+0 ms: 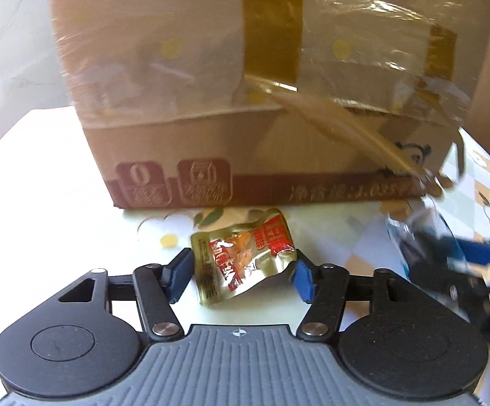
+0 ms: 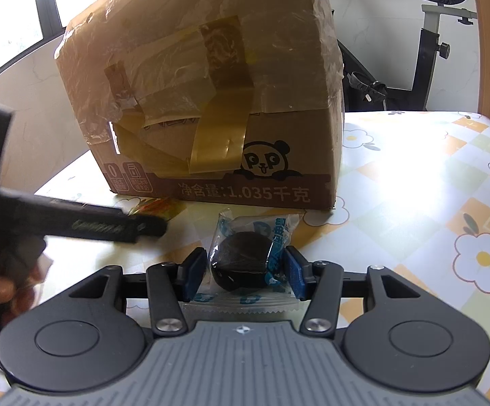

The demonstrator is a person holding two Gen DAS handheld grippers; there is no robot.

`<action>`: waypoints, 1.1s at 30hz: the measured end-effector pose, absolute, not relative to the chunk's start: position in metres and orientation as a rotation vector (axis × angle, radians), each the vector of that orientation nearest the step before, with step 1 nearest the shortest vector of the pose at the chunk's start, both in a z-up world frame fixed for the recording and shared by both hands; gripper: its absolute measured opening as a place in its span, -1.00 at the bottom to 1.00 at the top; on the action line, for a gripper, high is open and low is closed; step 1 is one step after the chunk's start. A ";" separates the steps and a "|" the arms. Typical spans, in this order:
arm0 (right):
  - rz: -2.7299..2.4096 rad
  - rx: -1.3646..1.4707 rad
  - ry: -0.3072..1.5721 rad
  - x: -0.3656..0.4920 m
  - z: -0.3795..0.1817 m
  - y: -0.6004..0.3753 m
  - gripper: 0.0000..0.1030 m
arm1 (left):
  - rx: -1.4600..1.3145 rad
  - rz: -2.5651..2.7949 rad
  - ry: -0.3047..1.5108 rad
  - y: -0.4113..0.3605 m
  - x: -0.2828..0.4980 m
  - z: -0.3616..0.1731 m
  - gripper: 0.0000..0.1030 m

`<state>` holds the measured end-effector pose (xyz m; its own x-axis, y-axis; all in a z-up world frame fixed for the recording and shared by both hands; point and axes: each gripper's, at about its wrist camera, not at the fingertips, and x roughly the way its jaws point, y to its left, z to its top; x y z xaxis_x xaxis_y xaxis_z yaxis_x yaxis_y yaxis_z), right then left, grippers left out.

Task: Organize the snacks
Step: 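Grasp the gold sauce sachet with the left tool while the right holds the black snack, then carry the gold sachet and black snack over the box and release both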

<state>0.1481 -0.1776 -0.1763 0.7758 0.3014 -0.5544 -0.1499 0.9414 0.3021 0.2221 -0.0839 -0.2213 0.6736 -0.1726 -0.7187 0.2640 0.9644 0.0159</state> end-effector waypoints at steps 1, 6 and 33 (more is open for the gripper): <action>0.247 0.249 0.639 0.148 -0.176 -0.178 0.03 | 0.126 -0.251 0.790 -0.080 0.217 -0.222 0.10; 0.247 0.248 0.640 0.148 -0.176 -0.178 0.03 | 0.103 -0.246 0.780 -0.063 0.193 -0.217 -0.10; 0.355 0.144 0.666 0.118 -0.167 -0.156 0.01 | -0.036 -0.294 0.689 -0.013 0.157 -0.181 -0.91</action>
<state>0.1177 -0.1562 -0.1672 0.7291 0.3669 -0.5778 -0.2755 0.9301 0.2430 0.1567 -0.0130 -0.1813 0.7321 -0.2785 -0.6216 0.2550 0.9583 -0.1289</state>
